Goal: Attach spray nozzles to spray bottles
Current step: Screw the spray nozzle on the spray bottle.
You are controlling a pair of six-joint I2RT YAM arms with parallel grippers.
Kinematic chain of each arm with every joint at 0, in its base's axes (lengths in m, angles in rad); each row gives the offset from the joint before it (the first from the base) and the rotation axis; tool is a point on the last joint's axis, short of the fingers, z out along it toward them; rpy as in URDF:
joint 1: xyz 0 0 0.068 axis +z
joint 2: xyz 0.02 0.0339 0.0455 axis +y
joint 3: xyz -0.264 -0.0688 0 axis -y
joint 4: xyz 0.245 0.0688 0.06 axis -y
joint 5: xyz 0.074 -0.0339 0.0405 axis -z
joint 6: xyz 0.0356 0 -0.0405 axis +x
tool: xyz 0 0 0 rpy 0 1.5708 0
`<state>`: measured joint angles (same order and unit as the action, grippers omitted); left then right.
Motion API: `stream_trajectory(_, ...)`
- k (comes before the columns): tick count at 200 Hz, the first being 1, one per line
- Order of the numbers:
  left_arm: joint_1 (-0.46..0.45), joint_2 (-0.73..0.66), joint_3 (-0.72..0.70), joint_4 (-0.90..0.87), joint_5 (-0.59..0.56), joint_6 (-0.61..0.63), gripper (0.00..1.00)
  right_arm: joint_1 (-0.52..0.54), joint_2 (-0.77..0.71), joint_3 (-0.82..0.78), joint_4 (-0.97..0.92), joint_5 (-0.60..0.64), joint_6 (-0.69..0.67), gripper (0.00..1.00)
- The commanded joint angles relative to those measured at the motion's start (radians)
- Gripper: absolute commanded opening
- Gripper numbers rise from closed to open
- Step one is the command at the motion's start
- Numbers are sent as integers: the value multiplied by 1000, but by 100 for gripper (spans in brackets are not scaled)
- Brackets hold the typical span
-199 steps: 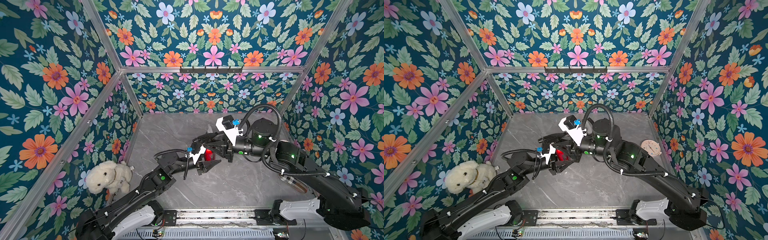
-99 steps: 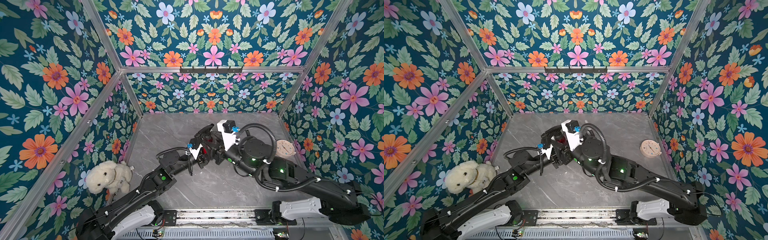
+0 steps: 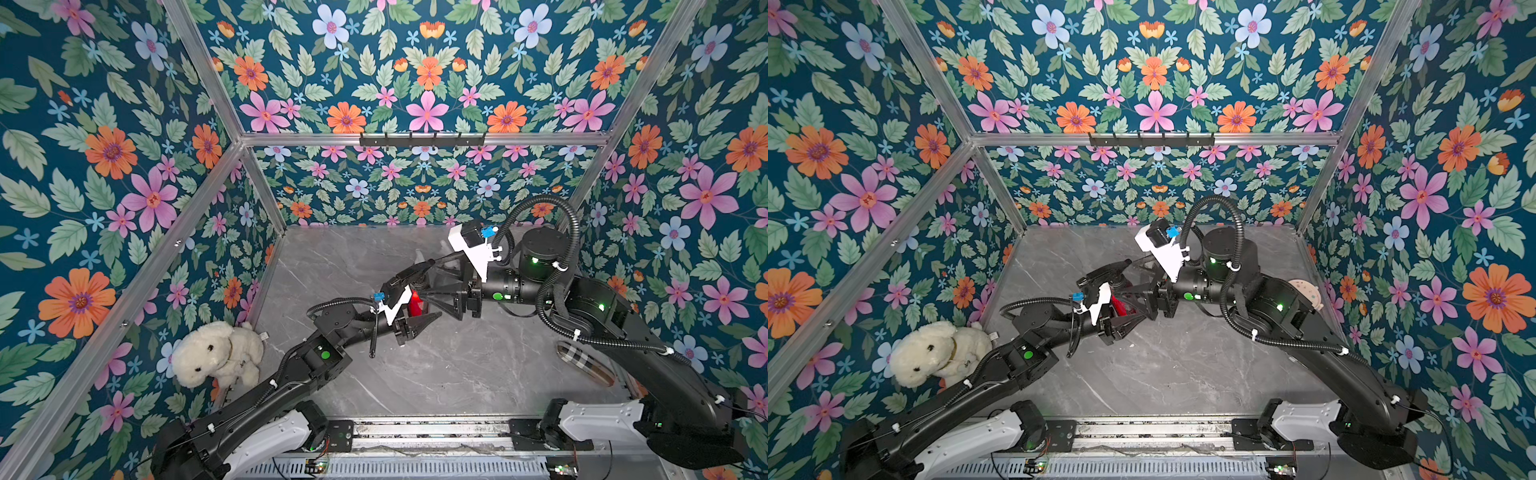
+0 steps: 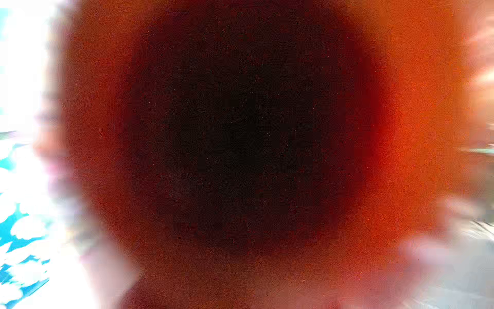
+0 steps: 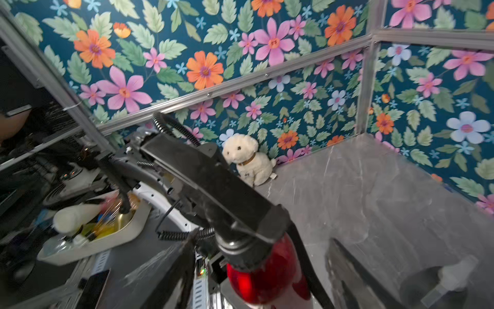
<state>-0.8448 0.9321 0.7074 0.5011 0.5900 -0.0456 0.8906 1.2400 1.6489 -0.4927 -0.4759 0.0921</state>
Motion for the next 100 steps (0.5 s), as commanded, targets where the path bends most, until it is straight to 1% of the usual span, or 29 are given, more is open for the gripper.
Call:
stream_trajectory(1, 3, 21, 28, -15, 145, -4, 0, -1, 15, 28, -39, -82, -54, 76)
stream_trajectory(17, 2, 38, 42, -36, 162, -5, 0, -1, 21, 37, -34, -97, -53, 70)
stream_trajectory(36, 2, 45, 42, -38, 142, -5, 0, -1, 24, 33, -18, -102, -39, 57)
stream_trajectory(43, 2, 42, 41, -34, 123, -7, 0, 0, 24, 28, -13, -92, -37, 51)
stream_trajectory(53, 3, 42, 39, -29, 97, -10, 0, -1, 17, 8, 11, -82, -23, 40)
stream_trajectory(64, 3, 42, 40, -25, 57, -15, 0, -1, -2, -35, 58, -47, 5, 33)
stream_trajectory(71, 2, 41, 38, -19, 30, -19, 0, 7, -13, -63, 90, -30, 23, 31)
stream_trajectory(88, 2, 36, 29, 1, -42, -27, 0, 64, -23, -114, 133, 88, 38, 27)
stream_trajectory(100, 3, 35, 27, 8, -96, -22, 0, 117, -25, -156, 166, 213, 54, 25)
